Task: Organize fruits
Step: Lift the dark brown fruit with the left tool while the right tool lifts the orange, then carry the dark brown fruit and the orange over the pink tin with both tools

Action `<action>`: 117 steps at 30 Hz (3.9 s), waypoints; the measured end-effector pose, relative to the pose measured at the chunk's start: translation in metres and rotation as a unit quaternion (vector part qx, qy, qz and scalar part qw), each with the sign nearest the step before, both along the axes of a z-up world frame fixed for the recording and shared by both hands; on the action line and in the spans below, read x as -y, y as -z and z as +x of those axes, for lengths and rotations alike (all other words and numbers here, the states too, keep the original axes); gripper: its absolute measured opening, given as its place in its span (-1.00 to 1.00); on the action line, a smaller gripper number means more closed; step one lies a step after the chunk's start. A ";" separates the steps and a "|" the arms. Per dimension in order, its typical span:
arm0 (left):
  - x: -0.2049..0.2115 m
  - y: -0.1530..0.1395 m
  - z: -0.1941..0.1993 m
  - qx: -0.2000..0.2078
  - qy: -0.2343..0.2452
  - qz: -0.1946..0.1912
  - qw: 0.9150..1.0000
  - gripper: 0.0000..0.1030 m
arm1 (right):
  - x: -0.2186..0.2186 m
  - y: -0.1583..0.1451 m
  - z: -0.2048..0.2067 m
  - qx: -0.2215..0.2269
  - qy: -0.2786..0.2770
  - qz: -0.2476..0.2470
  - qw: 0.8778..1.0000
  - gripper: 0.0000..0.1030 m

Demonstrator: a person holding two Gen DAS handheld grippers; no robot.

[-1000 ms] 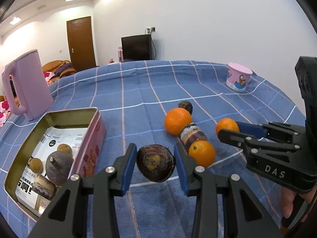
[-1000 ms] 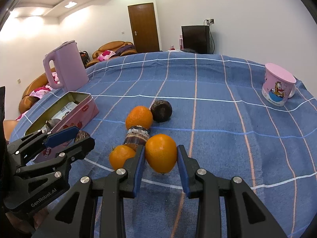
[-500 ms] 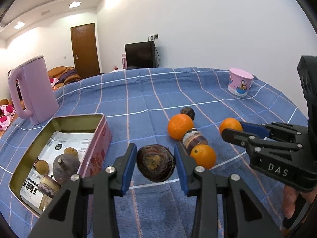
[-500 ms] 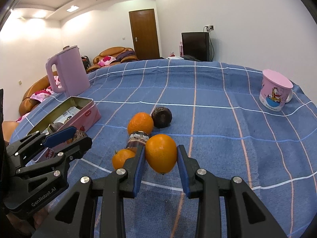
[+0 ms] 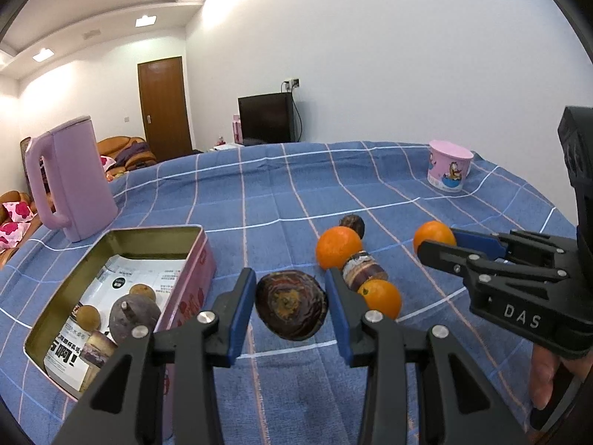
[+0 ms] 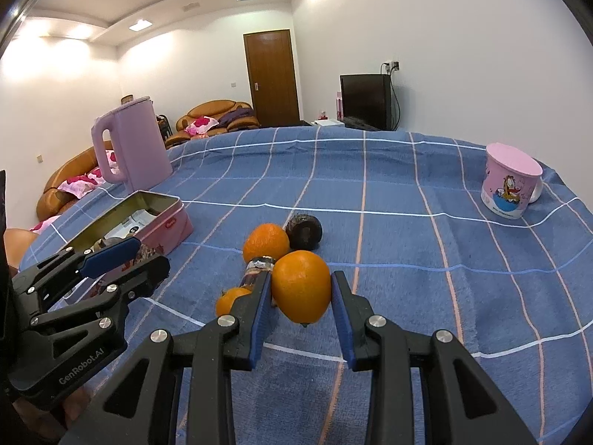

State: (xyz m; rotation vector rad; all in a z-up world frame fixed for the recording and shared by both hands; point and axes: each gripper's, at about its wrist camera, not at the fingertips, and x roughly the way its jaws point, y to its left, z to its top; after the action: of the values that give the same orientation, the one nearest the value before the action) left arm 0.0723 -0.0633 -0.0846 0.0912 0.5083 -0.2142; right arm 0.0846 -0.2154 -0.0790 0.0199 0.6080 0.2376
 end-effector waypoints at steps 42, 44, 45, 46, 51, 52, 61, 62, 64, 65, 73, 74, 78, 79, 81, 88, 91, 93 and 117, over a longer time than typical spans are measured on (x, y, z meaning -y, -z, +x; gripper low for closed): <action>0.000 -0.014 -0.023 0.077 -0.013 -0.002 0.997 -0.21 | 0.003 -0.014 -0.025 0.069 0.004 0.007 0.998 -0.34; 0.001 -0.016 -0.025 0.084 -0.011 0.000 0.996 -0.21 | 0.003 -0.014 -0.026 0.072 0.004 0.008 0.997 -0.34; 0.002 -0.016 -0.026 0.086 -0.012 0.001 0.996 -0.21 | 0.004 -0.014 -0.026 0.073 0.004 0.009 0.997 -0.34; 0.002 -0.017 -0.026 0.088 -0.012 0.002 0.996 -0.21 | 0.004 -0.014 -0.027 0.075 0.003 0.009 0.997 -0.34; 0.003 -0.018 -0.026 0.092 -0.013 0.002 0.996 -0.21 | 0.004 -0.016 -0.030 0.083 0.003 0.010 0.996 -0.34; 0.003 -0.018 -0.027 0.093 -0.014 0.002 0.996 -0.21 | 0.005 -0.016 -0.030 0.085 0.003 0.010 0.996 -0.34; 0.002 -0.021 -0.031 0.111 -0.020 0.003 0.994 -0.21 | 0.005 -0.020 -0.038 0.104 0.001 0.013 0.994 -0.34; 0.002 -0.021 -0.032 0.113 -0.020 0.003 0.993 -0.21 | 0.005 -0.020 -0.039 0.109 0.001 0.013 0.994 -0.34; 0.002 -0.022 -0.032 0.116 -0.023 0.003 0.993 -0.21 | 0.006 -0.021 -0.042 0.116 -0.001 0.014 0.993 -0.34; 0.001 -0.022 -0.033 0.118 -0.025 0.002 0.993 -0.21 | 0.005 -0.022 -0.043 0.121 -0.002 0.013 0.993 -0.34; -0.003 -0.025 -0.034 0.132 -0.038 0.004 0.991 -0.21 | 0.003 -0.025 -0.050 0.142 -0.004 0.007 0.990 -0.34; -0.003 -0.025 -0.035 0.136 -0.041 0.005 0.990 -0.21 | 0.003 -0.025 -0.052 0.145 -0.003 0.007 0.989 -0.34; -0.006 -0.027 -0.037 0.145 -0.048 0.008 0.988 -0.21 | 0.002 -0.027 -0.056 0.157 -0.003 0.005 0.988 -0.34; -0.007 -0.027 -0.037 0.146 -0.049 0.008 0.988 -0.21 | 0.001 -0.027 -0.056 0.157 -0.003 0.003 0.988 -0.34; -0.010 -0.028 -0.035 0.143 -0.054 0.008 0.988 -0.21 | 0.000 -0.027 -0.054 0.154 -0.006 0.004 0.988 -0.34; -0.031 -0.032 -0.028 0.130 -0.079 0.000 0.988 -0.21 | -0.015 -0.027 -0.046 0.142 -0.026 0.001 0.990 -0.34; -0.042 -0.031 -0.023 0.120 -0.091 0.000 0.989 -0.21 | -0.025 -0.028 -0.041 0.139 -0.038 0.000 0.990 -0.34; -0.048 -0.030 -0.020 0.113 -0.098 0.002 0.989 -0.21 | -0.034 -0.028 -0.037 0.136 -0.045 -0.004 0.990 -0.34; -0.125 -0.028 0.010 0.075 -0.162 0.002 0.984 -0.21 | -0.120 -0.029 0.005 0.109 -0.130 -0.027 0.985 -0.34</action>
State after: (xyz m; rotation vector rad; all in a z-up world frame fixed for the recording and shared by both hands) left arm 0.0824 0.0614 -0.0568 0.0263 0.3662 0.1127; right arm 0.0897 -0.0955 -0.0496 -0.1371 0.3974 0.4698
